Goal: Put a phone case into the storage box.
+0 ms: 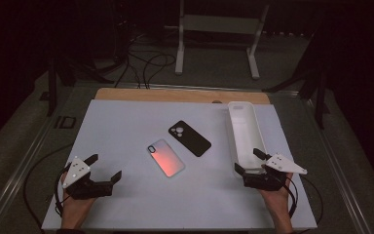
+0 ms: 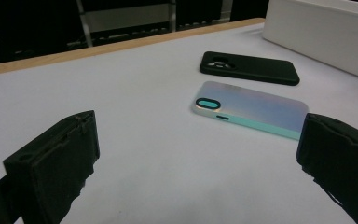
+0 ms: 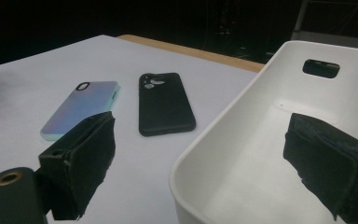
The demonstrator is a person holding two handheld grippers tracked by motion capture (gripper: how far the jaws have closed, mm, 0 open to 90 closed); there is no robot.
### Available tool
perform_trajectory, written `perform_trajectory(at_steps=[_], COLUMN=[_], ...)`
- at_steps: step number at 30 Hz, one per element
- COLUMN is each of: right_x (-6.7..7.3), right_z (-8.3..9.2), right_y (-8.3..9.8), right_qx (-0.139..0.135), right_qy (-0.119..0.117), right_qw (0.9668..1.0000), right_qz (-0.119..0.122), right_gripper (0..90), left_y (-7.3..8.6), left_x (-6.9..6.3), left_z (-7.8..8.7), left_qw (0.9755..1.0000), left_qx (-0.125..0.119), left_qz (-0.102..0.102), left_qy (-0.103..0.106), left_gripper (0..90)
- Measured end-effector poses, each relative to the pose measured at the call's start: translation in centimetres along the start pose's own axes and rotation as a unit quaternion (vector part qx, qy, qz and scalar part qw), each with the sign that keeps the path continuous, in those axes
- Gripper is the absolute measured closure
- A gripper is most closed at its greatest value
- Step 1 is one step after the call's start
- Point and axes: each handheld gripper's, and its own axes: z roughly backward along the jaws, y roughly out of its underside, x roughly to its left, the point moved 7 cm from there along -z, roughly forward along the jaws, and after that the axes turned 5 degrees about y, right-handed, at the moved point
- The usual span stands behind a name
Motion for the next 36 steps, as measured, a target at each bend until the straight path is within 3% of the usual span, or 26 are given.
perform_trajectory(at_steps=[18,36], right_x=[0.1,2.3], right_z=[-0.8,-2.6], right_y=[-0.2,-2.3], right_qx=[0.015,0.04], right_qy=[-0.001,-0.031], right_qw=[0.9999,0.9987], right_qz=[-0.003,0.005], right_gripper=[8.9,7.6], left_y=[0.1,0.1], left_x=[0.1,0.1], left_z=[0.0,-0.1], left_qw=[0.9999,0.9998], left_qx=[-0.003,-0.007], left_qz=[0.0,0.007], left_qy=[-0.015,-0.016], left_gripper=[0.0,0.0])
